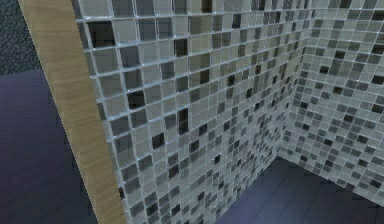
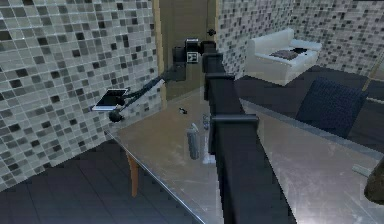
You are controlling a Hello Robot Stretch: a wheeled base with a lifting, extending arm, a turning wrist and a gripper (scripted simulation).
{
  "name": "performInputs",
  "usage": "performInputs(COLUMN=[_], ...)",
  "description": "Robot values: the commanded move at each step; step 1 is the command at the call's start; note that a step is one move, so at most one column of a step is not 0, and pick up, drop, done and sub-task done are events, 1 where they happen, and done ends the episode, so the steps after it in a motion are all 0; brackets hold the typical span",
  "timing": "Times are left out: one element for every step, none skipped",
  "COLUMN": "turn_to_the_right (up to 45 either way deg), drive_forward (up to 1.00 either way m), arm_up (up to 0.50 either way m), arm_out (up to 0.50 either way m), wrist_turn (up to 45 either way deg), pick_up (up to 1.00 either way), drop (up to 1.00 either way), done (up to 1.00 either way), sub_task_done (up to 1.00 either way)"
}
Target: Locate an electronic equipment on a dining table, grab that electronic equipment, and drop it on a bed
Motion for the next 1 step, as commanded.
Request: performInputs(turn_to_the_right=[0.0], drive_forward=[0.0], arm_up=[0.0], arm_out=[0.0], wrist_turn=[-27.0], pick_up=[0.0], drop=[0.0], done=[0.0], sub_task_done=[0.0])
